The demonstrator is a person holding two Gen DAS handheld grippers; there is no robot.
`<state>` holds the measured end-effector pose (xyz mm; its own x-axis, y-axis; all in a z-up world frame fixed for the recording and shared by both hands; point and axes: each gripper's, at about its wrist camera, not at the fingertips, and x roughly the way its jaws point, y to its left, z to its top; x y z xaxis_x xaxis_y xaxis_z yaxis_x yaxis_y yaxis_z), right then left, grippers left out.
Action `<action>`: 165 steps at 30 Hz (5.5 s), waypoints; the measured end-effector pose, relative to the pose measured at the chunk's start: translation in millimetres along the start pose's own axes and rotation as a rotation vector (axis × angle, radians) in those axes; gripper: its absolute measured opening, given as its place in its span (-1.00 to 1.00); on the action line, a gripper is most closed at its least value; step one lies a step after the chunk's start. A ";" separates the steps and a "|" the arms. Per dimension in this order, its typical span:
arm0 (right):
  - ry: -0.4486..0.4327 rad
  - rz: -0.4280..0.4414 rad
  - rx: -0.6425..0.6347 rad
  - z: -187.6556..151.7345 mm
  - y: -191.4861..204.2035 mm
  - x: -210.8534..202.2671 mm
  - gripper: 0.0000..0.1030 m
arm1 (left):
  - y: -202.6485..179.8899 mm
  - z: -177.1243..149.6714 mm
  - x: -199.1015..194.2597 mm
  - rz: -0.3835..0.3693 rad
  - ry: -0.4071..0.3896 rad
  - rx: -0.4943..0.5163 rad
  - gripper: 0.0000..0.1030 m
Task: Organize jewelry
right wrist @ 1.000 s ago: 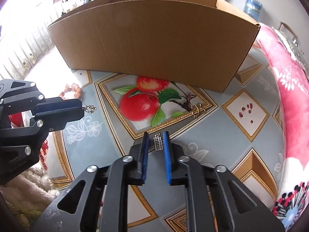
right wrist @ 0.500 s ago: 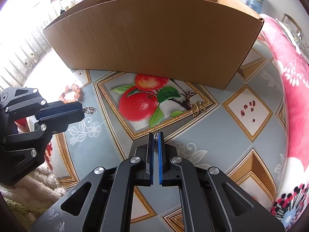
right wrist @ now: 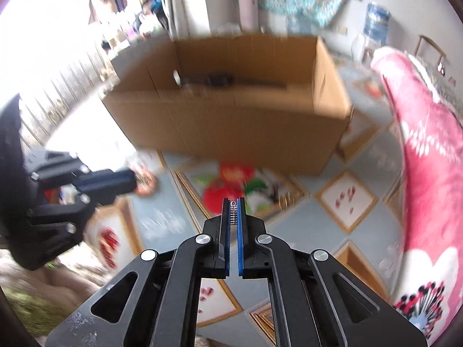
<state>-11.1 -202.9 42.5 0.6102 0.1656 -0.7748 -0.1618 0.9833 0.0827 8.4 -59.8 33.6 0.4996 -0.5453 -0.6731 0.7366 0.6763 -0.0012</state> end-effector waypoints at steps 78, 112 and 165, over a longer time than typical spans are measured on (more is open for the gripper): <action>0.028 0.014 0.087 -12.6 -48.2 88.5 -0.41 | -8.3 -12.1 99.9 -0.080 0.279 -0.107 0.64; -0.010 -0.068 0.096 -19.4 -35.3 86.1 -0.52 | -26.8 -32.2 91.8 0.084 0.284 -0.092 0.90; -0.046 -0.081 0.354 -100.9 -63.7 37.2 0.72 | -29.8 -32.0 95.5 0.106 0.300 -0.106 0.92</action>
<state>-56.3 -266.9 -54.9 0.6456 0.0813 -0.7594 0.1619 0.9571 0.2401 19.5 -116.2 -54.3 0.4025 -0.3098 -0.8614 0.6285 0.7777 0.0139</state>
